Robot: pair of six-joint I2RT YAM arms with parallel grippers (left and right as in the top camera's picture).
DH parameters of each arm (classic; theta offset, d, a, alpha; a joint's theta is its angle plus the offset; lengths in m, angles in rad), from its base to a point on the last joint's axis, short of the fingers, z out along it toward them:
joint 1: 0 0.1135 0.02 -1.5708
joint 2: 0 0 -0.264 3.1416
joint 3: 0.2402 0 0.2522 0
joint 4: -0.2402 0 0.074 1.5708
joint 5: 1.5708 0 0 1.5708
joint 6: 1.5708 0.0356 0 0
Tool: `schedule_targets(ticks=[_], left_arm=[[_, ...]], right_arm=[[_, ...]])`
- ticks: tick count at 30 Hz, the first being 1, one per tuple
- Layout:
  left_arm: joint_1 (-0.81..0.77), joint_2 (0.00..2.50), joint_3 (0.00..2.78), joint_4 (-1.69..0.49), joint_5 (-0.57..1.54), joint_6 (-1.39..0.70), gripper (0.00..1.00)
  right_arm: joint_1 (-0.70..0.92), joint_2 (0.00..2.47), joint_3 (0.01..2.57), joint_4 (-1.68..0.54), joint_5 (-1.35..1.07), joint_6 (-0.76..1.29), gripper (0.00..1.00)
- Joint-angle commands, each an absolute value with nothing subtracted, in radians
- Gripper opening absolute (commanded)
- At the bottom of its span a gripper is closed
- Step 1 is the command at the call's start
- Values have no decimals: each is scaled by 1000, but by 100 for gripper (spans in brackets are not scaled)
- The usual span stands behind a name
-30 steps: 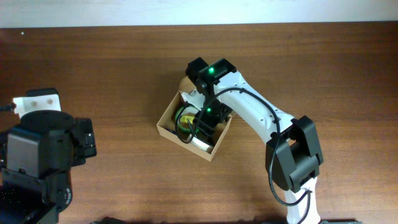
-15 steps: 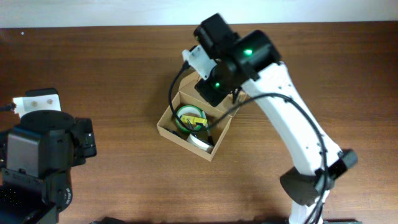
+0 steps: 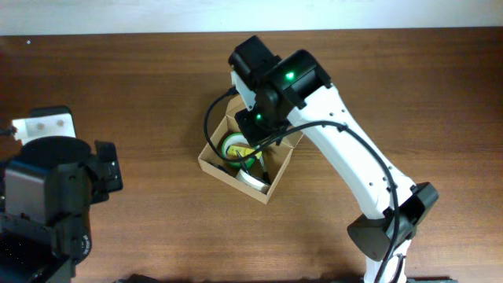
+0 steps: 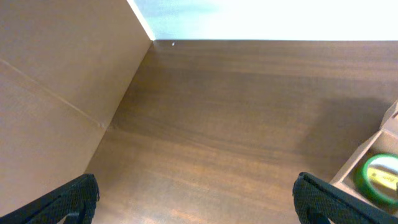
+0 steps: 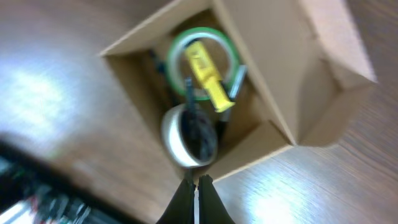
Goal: Pack container
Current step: 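Withdraw the right gripper and bring the left gripper to the box's left side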
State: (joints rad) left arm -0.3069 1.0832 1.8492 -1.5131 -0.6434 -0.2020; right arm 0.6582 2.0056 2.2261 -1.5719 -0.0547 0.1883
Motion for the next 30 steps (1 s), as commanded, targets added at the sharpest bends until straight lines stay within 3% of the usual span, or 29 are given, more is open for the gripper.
schedule_targets(ticks=[1,9,10,13,14,15,17,30], left_arm=[[-303,1107,1846,-1488,-651,-186,100],[-303,1224,1760,-1446,-583,-186,99],[-303,1238,1739,-1431,-574,-186,99],[-303,1285,1659,-1377,-552,-186,99],[-303,1300,1632,-1355,-538,-186,99],[-303,1312,1609,-1335,-523,-186,99],[-303,1337,1563,-1290,-495,-185,99],[-260,1490,1281,-982,-289,-163,99]], right_arm=[[659,1956,2251,-1597,192,351,4],[661,1762,2310,-1606,494,380,5],[661,1732,2315,-1606,532,379,10],[661,1650,2319,-1607,634,378,46],[661,1629,2318,-1608,657,372,68],[661,1605,2318,-1613,680,371,82],[661,1570,2318,-1625,711,371,99],[661,1454,2318,-1642,708,292,99]])
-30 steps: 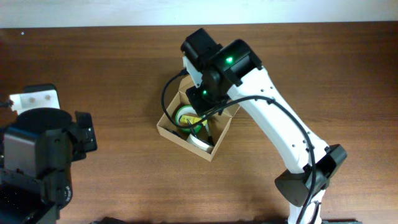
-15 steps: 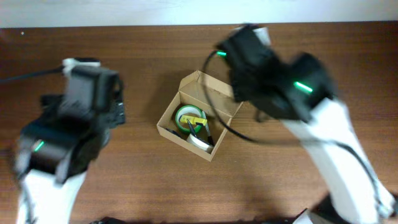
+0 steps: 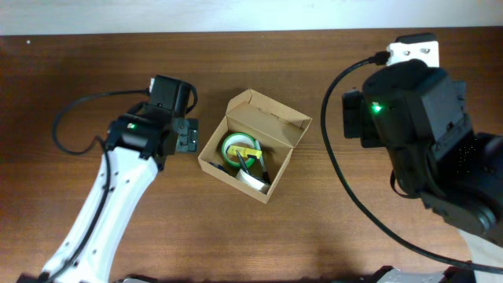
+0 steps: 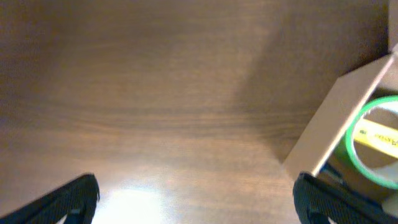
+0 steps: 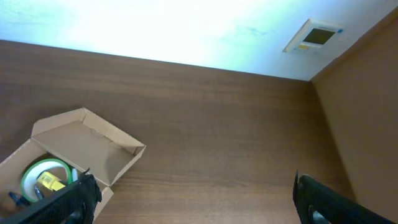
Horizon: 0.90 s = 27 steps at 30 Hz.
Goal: Pack container
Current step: 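Withdraw the right gripper and bring the left gripper to the box's left side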
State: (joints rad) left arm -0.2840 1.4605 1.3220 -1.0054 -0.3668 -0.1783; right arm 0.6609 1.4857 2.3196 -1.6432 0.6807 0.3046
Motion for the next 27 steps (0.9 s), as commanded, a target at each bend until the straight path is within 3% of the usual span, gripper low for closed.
schedule_targets(ticks=[1,14,27], left_arm=[[-249,1508,1267,-963,-273,-163,99],[-147,1684,1244,-863,-66,-135,99],[-143,1812,1244,-868,192,-117,99]], right_arm=[[661,1451,2318,-1642,708,292,99],[661,1450,2318,-1649,677,292,99],[661,1450,2318,-1681,678,292,99]])
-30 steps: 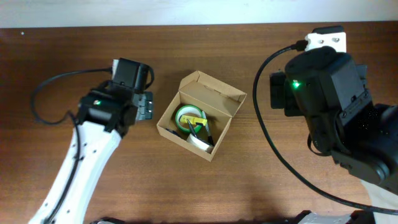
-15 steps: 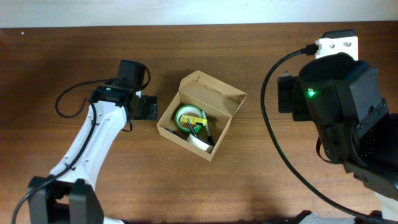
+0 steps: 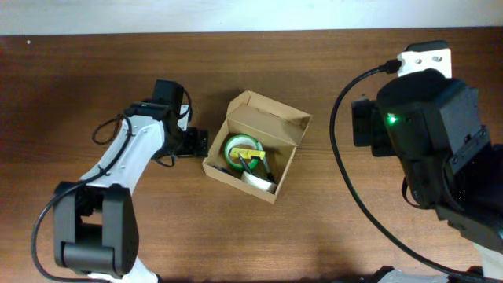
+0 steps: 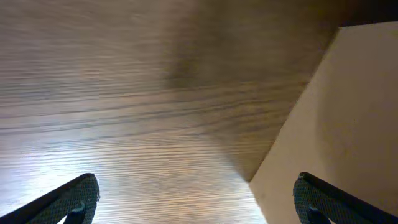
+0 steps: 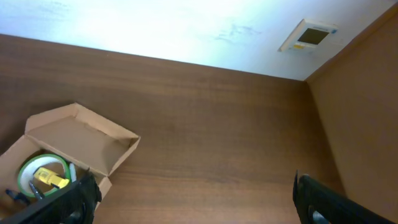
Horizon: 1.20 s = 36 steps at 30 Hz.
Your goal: Pack container
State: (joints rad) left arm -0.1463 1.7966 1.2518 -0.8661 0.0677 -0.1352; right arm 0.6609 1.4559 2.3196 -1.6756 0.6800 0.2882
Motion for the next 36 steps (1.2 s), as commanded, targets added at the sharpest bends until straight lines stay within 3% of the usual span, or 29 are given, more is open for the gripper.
schedule_targets(ticks=[1,24,33,36], left_arm=[[-143,1812,1244,-875,221,-117,99],[-149,1812,1244,-1024,508,-54,100],[-206,1812,1244,-1022,517,-51,99],[-207,1812,1244,-1011,424,-53,100]], right_arm=[[661,1450,2318,-1684,678,292,99],[661,1450,2318,-1692,678,292,99],[661,1450,2314,-1699,678,292,99],[635,1458,2303,-1699,667,292,99]])
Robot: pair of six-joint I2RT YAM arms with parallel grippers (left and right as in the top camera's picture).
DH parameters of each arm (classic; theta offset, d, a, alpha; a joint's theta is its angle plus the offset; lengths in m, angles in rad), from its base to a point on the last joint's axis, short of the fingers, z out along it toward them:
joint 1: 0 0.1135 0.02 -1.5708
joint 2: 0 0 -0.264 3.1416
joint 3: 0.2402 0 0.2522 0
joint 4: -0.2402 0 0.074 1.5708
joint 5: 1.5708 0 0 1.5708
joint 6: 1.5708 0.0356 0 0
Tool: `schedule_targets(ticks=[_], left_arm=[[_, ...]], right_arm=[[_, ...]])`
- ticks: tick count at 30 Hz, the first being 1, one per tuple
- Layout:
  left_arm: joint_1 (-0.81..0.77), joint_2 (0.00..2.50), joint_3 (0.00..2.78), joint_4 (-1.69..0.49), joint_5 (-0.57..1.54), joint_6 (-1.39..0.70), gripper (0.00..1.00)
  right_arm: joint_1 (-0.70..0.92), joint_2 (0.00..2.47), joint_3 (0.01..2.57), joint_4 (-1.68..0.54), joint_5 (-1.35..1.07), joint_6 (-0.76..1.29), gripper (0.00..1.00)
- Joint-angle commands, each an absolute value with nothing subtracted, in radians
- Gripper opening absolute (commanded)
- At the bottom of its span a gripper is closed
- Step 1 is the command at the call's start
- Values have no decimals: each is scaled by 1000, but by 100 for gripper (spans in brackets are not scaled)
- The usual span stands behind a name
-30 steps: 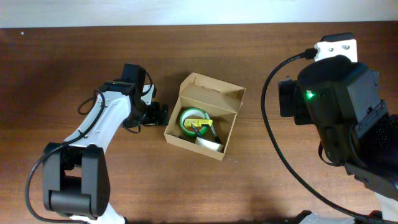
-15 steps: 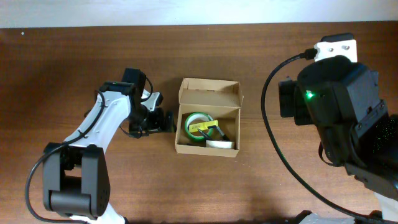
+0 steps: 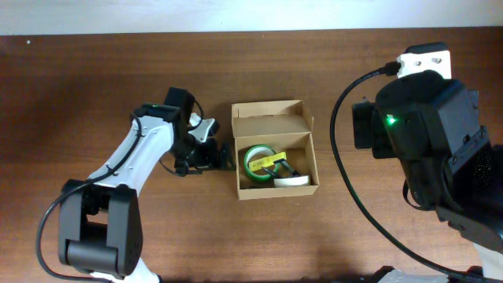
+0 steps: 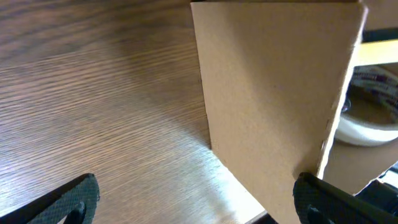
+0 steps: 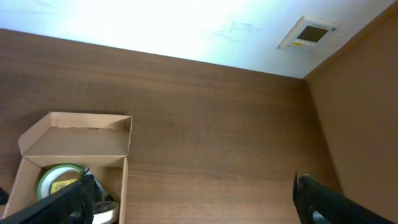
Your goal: Pack container
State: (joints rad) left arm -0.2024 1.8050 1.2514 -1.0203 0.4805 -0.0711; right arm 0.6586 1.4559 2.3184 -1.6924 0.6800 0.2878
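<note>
The cardboard box [image 3: 275, 189] stands square to the table edges with its lid [image 3: 267, 118] open at the back. Inside lie a green tape roll [image 3: 256, 159], a yellow piece [image 3: 273, 161] and a white tape roll [image 3: 295, 181]. My left gripper [image 3: 214, 156] is low at the box's left wall, open. In the left wrist view that wall [image 4: 273, 93] fills the right side between the spread fingers [image 4: 73, 200], and the white roll [image 4: 367, 121] shows past its edge. My right gripper [image 5: 199, 208] is open, high above the table, with the box [image 5: 74, 140] at lower left.
The right arm's body [image 3: 424, 134] looms large at the right of the overhead view. A side panel [image 5: 360, 112] stands at the table's right edge. A white wall plate [image 5: 311, 32] sits beyond the far edge.
The box has turned from a skewed stance to square with the table and sits a little further right. My left gripper has followed against its left wall. The right arm has held still.
First my right gripper was shut low over the open box and the left arm was drawn back. Then the right arm was up at the right, open, and the left gripper was beside the box. It then touched the box's left corner; now the box stands square.
</note>
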Motion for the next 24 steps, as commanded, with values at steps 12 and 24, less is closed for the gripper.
schedule_targets(ticks=[12,24], left_arm=[[-149,1812,1251,-927,26,-97,99],[-145,1812,1365,-890,128,-105,56]], right_arm=[[223,1552,2155,-1699,231,292,99],[-5,1659,1938,-1630,143,292,13]])
